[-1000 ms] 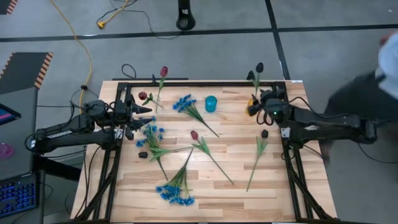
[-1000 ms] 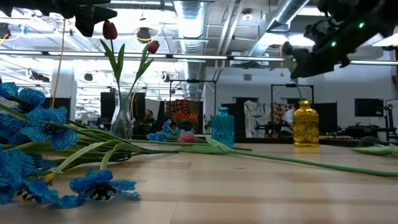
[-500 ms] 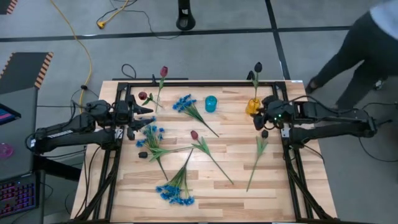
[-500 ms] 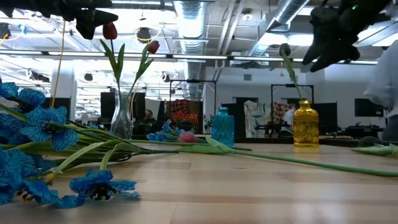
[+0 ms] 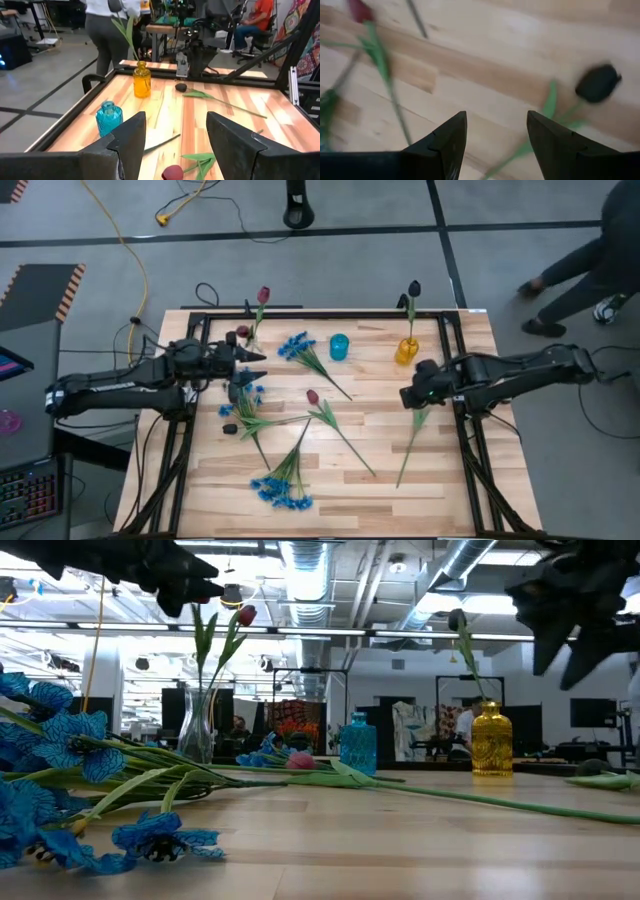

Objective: Sort flowers into vase by color
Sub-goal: Put the right black flower into the yellow vase

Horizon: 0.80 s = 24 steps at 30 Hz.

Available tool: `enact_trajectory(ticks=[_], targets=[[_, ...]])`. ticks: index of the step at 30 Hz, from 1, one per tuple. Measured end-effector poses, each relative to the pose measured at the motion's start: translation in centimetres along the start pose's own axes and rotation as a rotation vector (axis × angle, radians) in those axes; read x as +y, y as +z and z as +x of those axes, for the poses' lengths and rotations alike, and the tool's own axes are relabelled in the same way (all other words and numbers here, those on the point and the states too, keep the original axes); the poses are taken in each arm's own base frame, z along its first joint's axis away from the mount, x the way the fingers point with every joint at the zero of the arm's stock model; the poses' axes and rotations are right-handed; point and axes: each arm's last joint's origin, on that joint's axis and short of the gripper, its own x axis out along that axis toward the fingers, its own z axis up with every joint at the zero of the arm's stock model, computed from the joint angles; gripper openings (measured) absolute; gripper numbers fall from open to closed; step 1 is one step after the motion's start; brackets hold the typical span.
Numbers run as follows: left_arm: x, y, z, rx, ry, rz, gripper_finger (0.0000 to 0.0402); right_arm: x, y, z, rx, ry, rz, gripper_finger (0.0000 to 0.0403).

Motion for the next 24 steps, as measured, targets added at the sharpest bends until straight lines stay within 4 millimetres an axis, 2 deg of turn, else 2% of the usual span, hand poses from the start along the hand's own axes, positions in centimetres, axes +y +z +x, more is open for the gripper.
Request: enact_trajectory(ticks=[8,19,24], targets=[[0.1,-0.6,1.2,0.051,-0.001,-0.005,0.0196,1.2,-1.7,3.4,0.093,-0.238,0.104,0.0234],[0.1,-0.6,1.1,0.046,-0.02,0.003,0.0196,2.3,-4.7,8.1,0.187,-0.494,0.162,0.0234],[0.0,-0.6,1.1,0.046,-0.041,0.002,0.0196,2.4,-5.5,9.7,0.189,-0.552,0.152,0.0234]])
